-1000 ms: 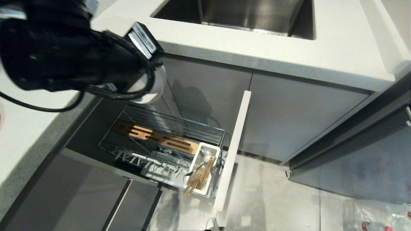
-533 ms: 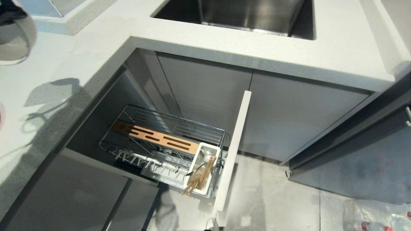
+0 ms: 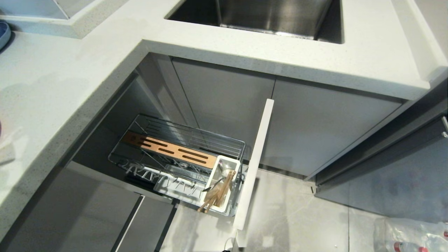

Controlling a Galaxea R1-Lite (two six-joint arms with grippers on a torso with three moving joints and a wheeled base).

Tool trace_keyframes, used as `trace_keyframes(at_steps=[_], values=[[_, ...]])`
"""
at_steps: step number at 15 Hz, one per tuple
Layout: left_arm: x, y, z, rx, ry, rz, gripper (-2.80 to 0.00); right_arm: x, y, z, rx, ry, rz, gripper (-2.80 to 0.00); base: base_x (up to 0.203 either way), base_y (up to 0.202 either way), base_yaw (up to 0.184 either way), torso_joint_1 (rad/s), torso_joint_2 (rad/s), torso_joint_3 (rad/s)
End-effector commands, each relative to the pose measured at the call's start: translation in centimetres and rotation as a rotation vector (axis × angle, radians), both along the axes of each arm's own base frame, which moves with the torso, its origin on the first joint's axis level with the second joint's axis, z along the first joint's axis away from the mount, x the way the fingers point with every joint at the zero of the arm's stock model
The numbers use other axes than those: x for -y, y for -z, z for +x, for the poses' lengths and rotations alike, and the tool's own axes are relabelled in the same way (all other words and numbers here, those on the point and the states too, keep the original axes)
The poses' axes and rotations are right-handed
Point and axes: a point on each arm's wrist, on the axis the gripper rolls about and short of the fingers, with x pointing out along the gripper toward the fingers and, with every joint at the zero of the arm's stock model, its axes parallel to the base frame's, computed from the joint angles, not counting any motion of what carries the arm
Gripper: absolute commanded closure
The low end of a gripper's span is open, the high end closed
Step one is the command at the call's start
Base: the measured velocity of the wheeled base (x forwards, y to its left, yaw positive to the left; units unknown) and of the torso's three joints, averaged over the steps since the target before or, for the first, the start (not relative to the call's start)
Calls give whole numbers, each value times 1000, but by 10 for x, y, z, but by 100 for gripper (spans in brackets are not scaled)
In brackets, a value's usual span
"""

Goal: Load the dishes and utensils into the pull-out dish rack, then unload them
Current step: Take the bowl out of the cupboard

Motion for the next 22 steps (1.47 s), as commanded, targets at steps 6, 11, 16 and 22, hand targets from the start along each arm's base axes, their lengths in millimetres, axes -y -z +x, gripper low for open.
trace_keyframes(at_steps=[6,11,16,22], values=[[-58,35,46,-550,-55,-76,0,0,0,0,-2,0,0,0,0,0,0,0,0,0],[-67,44,57,-631,21,-78,0,0,0,0,-2,0,0,0,0,0,0,0,0,0],[-61,52,56,-720,61,-116,0,0,0,0,-2,-1,0,0,0,0,0,0,0,0],[-65,59,62,-767,53,-142,0,0,0,0,-2,0,0,0,0,0,0,0,0,0]])
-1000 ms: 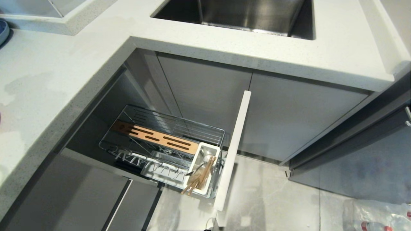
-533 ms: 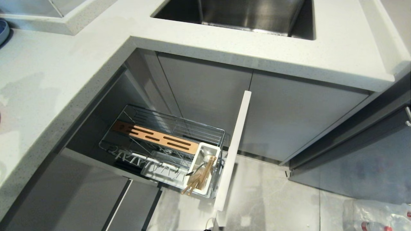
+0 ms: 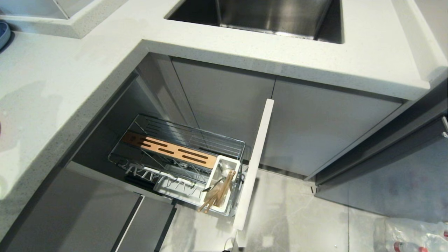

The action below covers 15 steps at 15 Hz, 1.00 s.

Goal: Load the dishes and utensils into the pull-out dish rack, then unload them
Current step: Take the bowl out of the cupboard

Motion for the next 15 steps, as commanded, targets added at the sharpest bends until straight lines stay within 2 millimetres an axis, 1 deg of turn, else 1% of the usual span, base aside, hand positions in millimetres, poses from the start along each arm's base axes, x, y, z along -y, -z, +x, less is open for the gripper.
trace_keyframes(at_steps=[1,7,15], values=[[-1,3,1,-19,1,-14,0,0,0,0,-2,-2,0,0,0,0,0,0,0,0],[-3,10,5,-61,3,-54,0,0,0,0,-2,0,0,0,0,0,0,0,0,0],[-4,11,6,-68,0,-63,0,0,0,0,-2,0,0,0,0,0,0,0,0,0]])
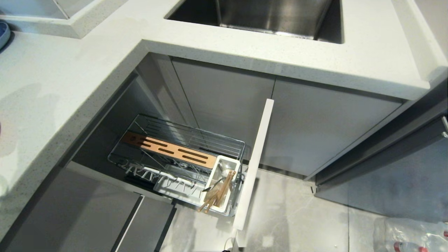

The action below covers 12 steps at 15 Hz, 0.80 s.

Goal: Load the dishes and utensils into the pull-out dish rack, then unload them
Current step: Take the bowl out of the cupboard, then take the spoon out of the cupboard

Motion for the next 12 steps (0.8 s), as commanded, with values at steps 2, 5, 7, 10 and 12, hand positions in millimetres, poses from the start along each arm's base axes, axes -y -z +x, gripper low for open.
trace_keyframes(at_steps=[2,5,7,10,12], values=[[1,0,-1,-7,-1,-2,0,0,0,0,-2,0,0,0,0,0,0,0,0,0],[0,0,0,0,0,3,-280,0,0,0,-2,0,0,0,0,0,0,0,0,0],[1,-1,-1,8,-1,8,-280,0,0,0,-2,0,0,0,0,0,0,0,0,0],[5,-7,-7,52,-10,33,-280,0,0,0,-2,0,0,0,0,0,0,0,0,0],[10,-14,-14,101,-14,69,-280,0,0,0,-2,0,0,0,0,0,0,0,0,0]])
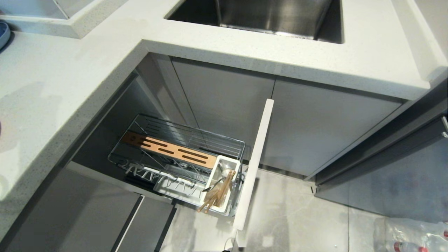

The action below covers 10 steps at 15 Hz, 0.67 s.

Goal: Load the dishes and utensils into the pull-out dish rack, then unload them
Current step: Take the spoon out of the cupboard

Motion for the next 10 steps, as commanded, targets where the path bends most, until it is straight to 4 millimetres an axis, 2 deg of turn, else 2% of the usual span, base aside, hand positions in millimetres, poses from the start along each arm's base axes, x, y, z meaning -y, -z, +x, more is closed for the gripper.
trace_keyframes(at_steps=[1,6,7,10], values=[[8,-6,-12,35,-3,29,-280,0,0,0,-3,0,0,0,0,0,0,0,0,0],[38,-29,-53,220,3,161,-280,0,0,0,-3,0,0,0,0,0,0,0,0,0],[45,-34,-63,278,4,204,0,0,0,0,-3,0,0,0,0,0,0,0,0,0],[64,-41,-89,399,8,288,0,0,0,0,-3,0,0,0,0,0,0,0,0,0]])
